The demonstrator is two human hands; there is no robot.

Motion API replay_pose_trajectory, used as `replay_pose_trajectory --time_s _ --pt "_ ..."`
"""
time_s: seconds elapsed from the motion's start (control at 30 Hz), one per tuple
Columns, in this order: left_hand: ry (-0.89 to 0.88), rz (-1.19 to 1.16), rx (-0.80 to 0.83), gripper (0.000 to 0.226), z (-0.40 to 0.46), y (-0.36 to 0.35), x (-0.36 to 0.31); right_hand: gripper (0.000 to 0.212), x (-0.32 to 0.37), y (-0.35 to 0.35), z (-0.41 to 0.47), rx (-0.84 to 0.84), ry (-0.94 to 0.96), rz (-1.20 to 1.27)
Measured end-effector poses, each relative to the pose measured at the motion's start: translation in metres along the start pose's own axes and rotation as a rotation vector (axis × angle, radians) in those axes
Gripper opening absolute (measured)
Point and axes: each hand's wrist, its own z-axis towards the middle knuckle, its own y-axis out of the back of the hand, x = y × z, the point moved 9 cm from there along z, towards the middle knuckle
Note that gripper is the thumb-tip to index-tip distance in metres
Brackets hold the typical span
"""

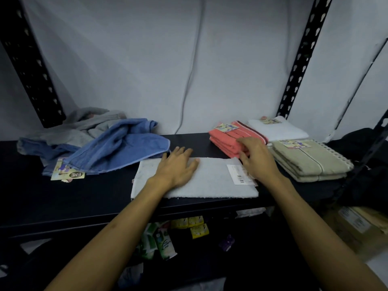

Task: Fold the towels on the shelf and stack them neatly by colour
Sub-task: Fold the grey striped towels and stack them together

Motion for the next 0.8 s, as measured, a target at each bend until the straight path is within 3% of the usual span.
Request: replay_pose_trajectory --time_s 0.1,0.2,0.33,0.53,0.8 --pt "-0.044 -0.152 -0.06 0.06 0.017 0.007 -0.04 0.056 -0.024 -0.011 0.008 0.094 -0.028 -0.002" --pt "-0.019 -0.332 0.035 0.063 0.041 -0.01 -0.068 0.057 -0.035 -0.028 0.002 0.109 -0.018 0.064" --pt "0.009 -0.28 0.135 0.082 0.075 -0.043 -0.084 0.053 -0.045 -0.032 0.003 0.048 -0.031 -0.005" --pt "0.028 -0.27 0.121 0.066 0.111 -0.053 -0.083 0.049 -0.049 -0.041 0.021 0.045 0.003 -0.02" --pt "-0.002 -0.245 0.117 0.071 0.134 -0.063 -0.079 0.057 -0.066 -0.057 0.027 0.132 -0.039 0.006"
